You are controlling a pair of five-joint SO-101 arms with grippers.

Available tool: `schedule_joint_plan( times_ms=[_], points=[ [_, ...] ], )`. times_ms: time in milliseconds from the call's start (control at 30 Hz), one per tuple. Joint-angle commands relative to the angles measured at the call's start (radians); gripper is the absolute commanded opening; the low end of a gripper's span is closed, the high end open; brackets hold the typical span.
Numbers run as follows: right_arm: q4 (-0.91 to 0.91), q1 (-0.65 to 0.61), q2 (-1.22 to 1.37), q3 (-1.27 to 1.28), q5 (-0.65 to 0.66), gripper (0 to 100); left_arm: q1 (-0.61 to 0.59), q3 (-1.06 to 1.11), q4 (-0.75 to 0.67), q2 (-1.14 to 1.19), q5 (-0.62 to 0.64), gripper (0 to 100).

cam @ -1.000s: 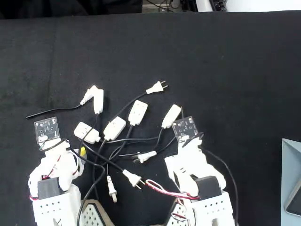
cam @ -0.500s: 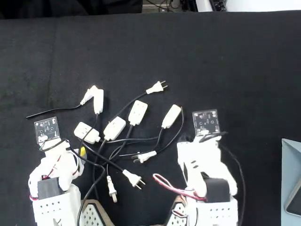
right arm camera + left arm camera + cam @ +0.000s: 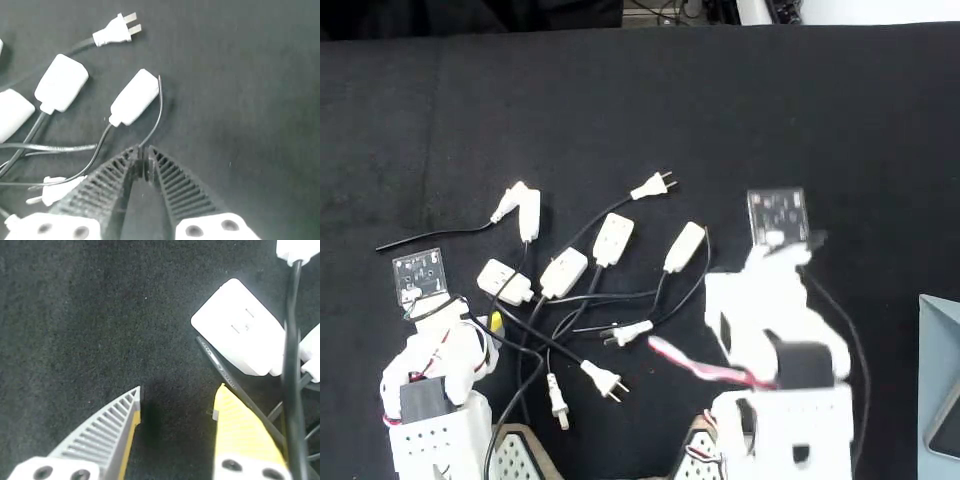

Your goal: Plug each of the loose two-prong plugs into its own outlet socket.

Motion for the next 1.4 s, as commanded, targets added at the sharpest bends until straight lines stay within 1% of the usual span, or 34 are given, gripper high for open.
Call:
schedule_joint_plan(
  times_ms=[0, 67, 133, 233, 367, 600, 767, 900, 967, 1000, 1100, 1133, 1167, 1200, 1233, 1367],
  points=[
    [-0.046, -0.04, 0.209, -0.101, -0.084, 3.1, -0.013, 0.019, 0.003, -0.003, -0.012, 23],
    [-0.049, -0.074, 0.315, -0.111, -0.152, 7.4, -0.013, 0.019, 0.003, -0.003, -0.012, 23],
    [-0.049, -0.117, 0.412, -0.116, -0.218, 14.5, -0.013, 0.019, 0.003, -0.003, -0.012, 23],
    [-0.055, -0.166, 0.53, -0.119, -0.281, 22.3, -0.013, 0.019, 0.003, -0.003, -0.012, 23],
    [-0.077, -0.215, 0.619, -0.134, -0.319, 22.6, -0.013, 0.019, 0.003, -0.003, -0.012, 23],
    [-0.276, -0.241, 0.782, -0.113, -0.399, 22.6, -0.013, 0.019, 0.003, -0.003, -0.012, 23],
    [-0.327, -0.241, 0.934, -0.14, -0.437, 22.6, -0.013, 0.019, 0.003, -0.003, -0.012, 23],
    [-0.328, -0.241, 1.04, -0.188, -0.466, 22.6, -0.013, 0.019, 0.003, -0.003, -0.012, 23],
    [-0.325, -0.236, 1.078, -0.208, -0.465, 20.5, -0.013, 0.019, 0.003, -0.003, -0.012, 23],
    [-0.325, -0.235, 1.092, -0.216, -0.462, 17.6, -0.013, 0.019, 0.003, -0.003, -0.012, 23],
    [-0.325, -0.235, 1.119, -0.231, -0.46, 2.1, -0.013, 0.019, 0.003, -0.003, -0.012, 23],
    [-0.322, -0.235, 1.118, -0.232, -0.459, 0.9, -0.013, 0.019, 0.003, -0.003, -0.012, 23],
    [-0.307, -0.235, 1.116, -0.232, -0.459, 3.3, -0.013, 0.019, 0.003, -0.003, -0.012, 23],
    [-0.285, -0.233, 1.11, -0.236, -0.456, 3.1, -0.013, 0.019, 0.003, -0.003, -0.012, 23],
    [-0.272, -0.233, 1.102, -0.236, -0.448, 1.2, -0.013, 0.019, 0.003, -0.003, -0.012, 23],
    [-0.212, -0.193, 1.044, -0.236, -0.348, 1.1, -0.013, 0.019, 0.003, -0.003, -0.012, 23]
  ],
)
